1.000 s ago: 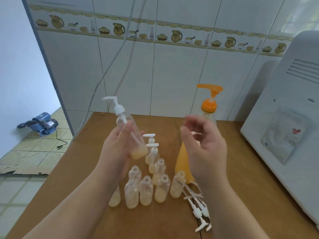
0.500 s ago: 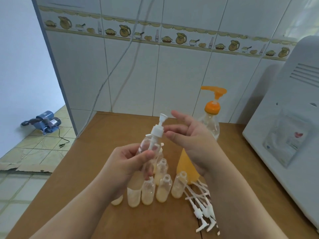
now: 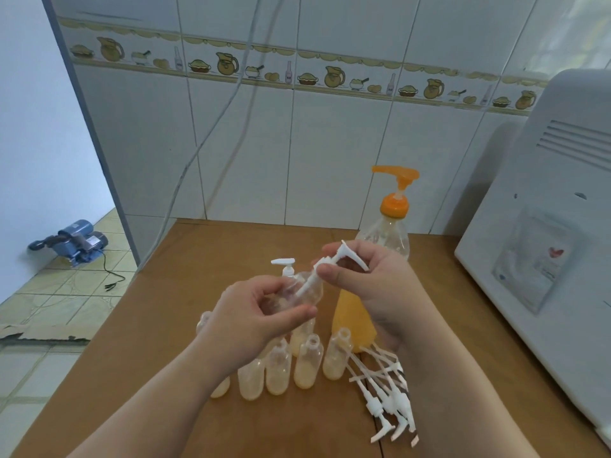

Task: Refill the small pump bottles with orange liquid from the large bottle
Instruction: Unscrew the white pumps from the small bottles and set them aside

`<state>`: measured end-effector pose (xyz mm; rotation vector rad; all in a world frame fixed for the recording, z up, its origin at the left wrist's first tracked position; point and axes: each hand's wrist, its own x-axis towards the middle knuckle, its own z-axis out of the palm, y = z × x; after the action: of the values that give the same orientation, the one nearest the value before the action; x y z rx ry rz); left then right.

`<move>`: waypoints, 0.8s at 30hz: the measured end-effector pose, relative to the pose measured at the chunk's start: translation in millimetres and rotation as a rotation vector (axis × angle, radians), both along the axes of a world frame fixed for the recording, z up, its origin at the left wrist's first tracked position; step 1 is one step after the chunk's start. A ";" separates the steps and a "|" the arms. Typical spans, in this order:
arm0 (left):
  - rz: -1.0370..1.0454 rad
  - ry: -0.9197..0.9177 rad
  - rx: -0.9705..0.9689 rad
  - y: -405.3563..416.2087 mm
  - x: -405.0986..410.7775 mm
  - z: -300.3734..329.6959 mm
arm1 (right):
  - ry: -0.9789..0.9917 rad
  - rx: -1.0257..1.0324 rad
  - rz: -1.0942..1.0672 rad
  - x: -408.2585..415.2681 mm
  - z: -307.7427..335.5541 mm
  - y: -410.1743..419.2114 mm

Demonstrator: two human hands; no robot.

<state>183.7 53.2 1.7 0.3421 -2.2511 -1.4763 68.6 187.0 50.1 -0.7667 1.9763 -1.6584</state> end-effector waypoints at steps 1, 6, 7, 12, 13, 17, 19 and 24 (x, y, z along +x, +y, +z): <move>0.015 0.008 -0.066 -0.9 -2.4 2.0 | -0.028 -0.051 -0.005 -1.7 1.9 2.6; -0.183 -0.110 -0.039 -14.3 -6.8 16.6 | -0.051 -0.190 0.008 -5.9 12.2 16.2; -0.211 -0.145 -0.008 -18.9 -6.5 18.5 | -0.032 -0.197 -0.012 -9.5 15.5 20.6; -0.036 -0.194 -0.093 -36.7 -14.5 15.9 | 0.054 -0.282 -0.175 -28.4 28.2 49.9; 0.035 -0.182 -0.112 -40.4 -18.6 11.9 | 0.054 -0.292 -0.213 -31.5 26.0 56.2; 0.284 -0.127 -0.046 -53.2 -35.0 -8.2 | 0.033 -0.241 -0.326 -42.6 1.7 85.2; 0.317 -0.180 -0.098 -56.4 -41.5 -17.4 | -0.012 -0.207 -0.366 -46.6 -18.0 101.6; 0.354 -0.377 -0.230 -61.1 -52.6 -44.3 | -0.083 -0.073 -0.558 -50.8 -90.0 138.3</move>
<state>131.0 -7.9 -42.5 0.9564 -2.4479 -1.0238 17.8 325.3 -39.9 -0.1599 2.2073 -2.0333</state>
